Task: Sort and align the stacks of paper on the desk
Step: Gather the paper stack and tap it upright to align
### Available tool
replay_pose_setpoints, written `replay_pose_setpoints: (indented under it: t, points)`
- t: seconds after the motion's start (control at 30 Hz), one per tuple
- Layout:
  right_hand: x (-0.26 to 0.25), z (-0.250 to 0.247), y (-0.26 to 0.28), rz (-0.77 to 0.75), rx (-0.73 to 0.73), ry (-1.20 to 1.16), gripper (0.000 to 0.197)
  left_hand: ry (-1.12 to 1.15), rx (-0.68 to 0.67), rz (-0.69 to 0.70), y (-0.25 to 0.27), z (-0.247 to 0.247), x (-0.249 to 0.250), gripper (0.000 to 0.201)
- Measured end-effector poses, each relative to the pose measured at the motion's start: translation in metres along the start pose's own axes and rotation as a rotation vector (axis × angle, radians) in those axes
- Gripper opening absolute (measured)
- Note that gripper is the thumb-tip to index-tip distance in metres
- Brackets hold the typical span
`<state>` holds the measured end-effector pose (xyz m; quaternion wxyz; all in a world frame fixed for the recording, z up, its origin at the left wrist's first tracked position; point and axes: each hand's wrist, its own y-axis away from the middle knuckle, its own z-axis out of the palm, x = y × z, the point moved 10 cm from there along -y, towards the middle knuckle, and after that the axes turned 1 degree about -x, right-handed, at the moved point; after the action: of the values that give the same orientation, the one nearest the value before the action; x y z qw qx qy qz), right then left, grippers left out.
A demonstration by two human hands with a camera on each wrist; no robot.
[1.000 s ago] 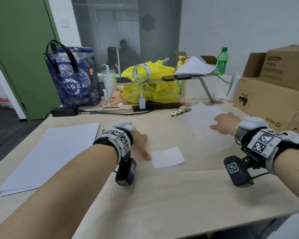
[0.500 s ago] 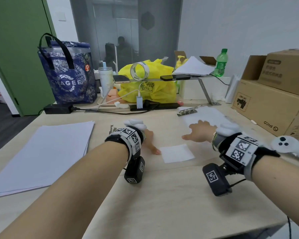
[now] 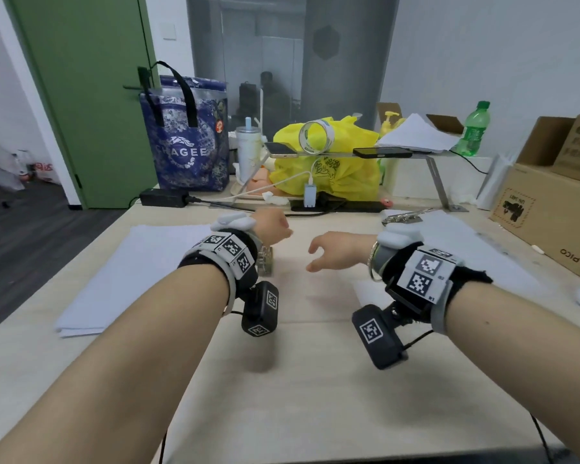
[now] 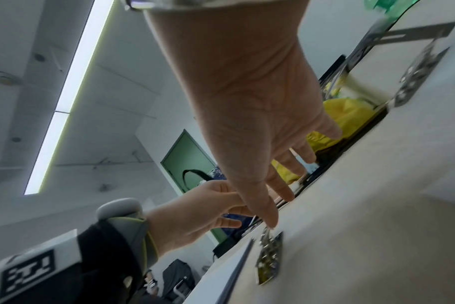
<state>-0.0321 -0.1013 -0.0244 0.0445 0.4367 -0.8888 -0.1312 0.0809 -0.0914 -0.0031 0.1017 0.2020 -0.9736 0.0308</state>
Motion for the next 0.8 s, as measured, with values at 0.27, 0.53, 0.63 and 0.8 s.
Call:
replay_pose_setpoints:
  t: [0.27, 0.53, 0.63, 0.8]
  points:
    - [-0.090, -0.010, -0.014, -0.183, 0.079, 0.025, 0.047, -0.083, 0.056, -0.387, 0.033, -0.020, -0.131, 0.026]
    - [-0.137, -0.015, -0.039, -0.176, 0.154, -0.119, 0.040, -0.149, -0.198, -0.658, 0.081, 0.004, -0.233, 0.061]
    - [-0.143, -0.004, -0.054, -0.153, 0.113, -0.148, 0.025, -0.111, -0.220, -0.684, 0.078, 0.022, -0.264, 0.073]
    - [-0.143, 0.015, -0.068, -0.078, 0.093, -0.213, 0.027, -0.195, -0.254, -0.682, 0.094, 0.031, -0.264, 0.079]
